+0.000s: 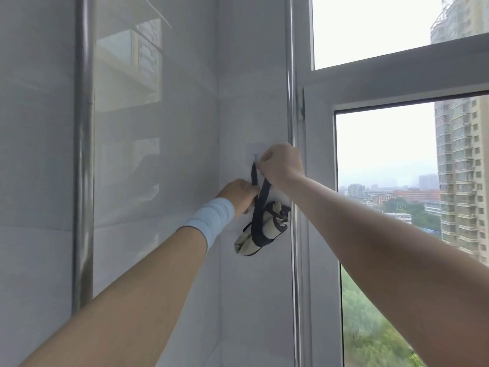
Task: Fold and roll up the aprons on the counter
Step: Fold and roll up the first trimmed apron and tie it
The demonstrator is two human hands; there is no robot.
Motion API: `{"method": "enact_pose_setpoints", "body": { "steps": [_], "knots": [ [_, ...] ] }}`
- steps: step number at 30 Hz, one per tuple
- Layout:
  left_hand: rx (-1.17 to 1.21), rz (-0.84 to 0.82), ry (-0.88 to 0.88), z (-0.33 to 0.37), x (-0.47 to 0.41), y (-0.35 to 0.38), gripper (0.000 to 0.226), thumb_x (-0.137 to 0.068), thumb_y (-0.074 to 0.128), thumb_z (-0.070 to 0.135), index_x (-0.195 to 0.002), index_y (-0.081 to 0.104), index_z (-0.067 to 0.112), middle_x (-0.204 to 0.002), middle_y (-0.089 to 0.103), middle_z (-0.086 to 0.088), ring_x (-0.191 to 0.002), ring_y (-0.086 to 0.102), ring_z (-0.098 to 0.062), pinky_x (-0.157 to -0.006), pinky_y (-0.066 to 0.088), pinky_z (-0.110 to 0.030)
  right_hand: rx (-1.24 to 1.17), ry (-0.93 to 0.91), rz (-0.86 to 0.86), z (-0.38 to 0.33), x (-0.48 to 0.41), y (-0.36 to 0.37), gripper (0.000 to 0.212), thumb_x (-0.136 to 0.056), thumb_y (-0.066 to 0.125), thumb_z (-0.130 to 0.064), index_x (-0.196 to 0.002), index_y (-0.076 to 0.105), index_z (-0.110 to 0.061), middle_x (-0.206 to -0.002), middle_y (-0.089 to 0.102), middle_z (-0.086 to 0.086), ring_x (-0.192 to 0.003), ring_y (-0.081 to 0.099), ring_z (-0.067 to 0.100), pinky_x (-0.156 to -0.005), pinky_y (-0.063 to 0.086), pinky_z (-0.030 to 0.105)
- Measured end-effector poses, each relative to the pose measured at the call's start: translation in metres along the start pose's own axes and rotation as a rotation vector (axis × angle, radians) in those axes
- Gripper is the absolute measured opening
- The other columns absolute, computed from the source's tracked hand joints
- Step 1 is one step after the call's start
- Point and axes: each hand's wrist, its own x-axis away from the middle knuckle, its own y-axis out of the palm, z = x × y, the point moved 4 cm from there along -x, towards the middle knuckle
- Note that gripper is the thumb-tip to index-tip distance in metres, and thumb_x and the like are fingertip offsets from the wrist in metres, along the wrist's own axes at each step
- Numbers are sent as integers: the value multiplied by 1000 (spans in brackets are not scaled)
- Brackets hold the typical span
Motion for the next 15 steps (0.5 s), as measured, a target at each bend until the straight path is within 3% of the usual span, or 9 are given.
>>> {"method": "enact_pose_setpoints", "body": {
  "steps": [2,4,5,8,11,15],
  "knots": [
    [38,-97,-23,-10,15,13,36,-98,40,41,-101,59,11,-99,65,-13,-82,58,-25,-67,39,-31,-11,-7,-36,2,7,0,21,-83,68,-10,-65,68,-19,-80,70,-2,-74,65,16,-57,48,22],
    [40,-160,-50,-17,27,22,43,-97,38,51,-110,57,15,-103,62,-8,-86,55,-23,-69,38,-31,14,-32,-75,3,18,0,7,-86,69,-15,-84,74,-19,-91,71,-3,-85,64,16,-71,50,24],
    [19,-160,-44,-20,31,25,45,-97,39,53,-111,58,14,-101,61,-6,-87,54,-22,-71,39,-31,28,-42,-79,4,24,-1,10,-88,67,-17,-95,74,-18,-95,70,-2,-89,63,16,-75,49,25],
    [-39,-76,-5,-23,40,29,41,-93,48,52,-97,56,12,-90,59,-6,-84,54,-24,-76,40,-34,-50,5,-90,16,50,0,24,-91,59,-24,-114,64,-17,-101,62,-3,-95,59,18,-76,46,28],
    [-5,-86,-11,-27,48,36,40,-91,54,48,-106,56,11,-101,64,-8,-92,58,-25,-80,42,-34,-63,51,-142,35,80,3,30,-90,51,-24,-119,54,-22,-106,62,-3,-92,61,18,-75,51,33],
    [83,-25,-9,-32,58,41,31,-97,48,36,-115,57,13,-111,64,-10,-102,59,-26,-89,45,-37,-94,71,-259,58,117,8,32,-93,49,-20,-124,48,-24,-110,60,3,-94,60,21,-72,50,32]
  ]
}}
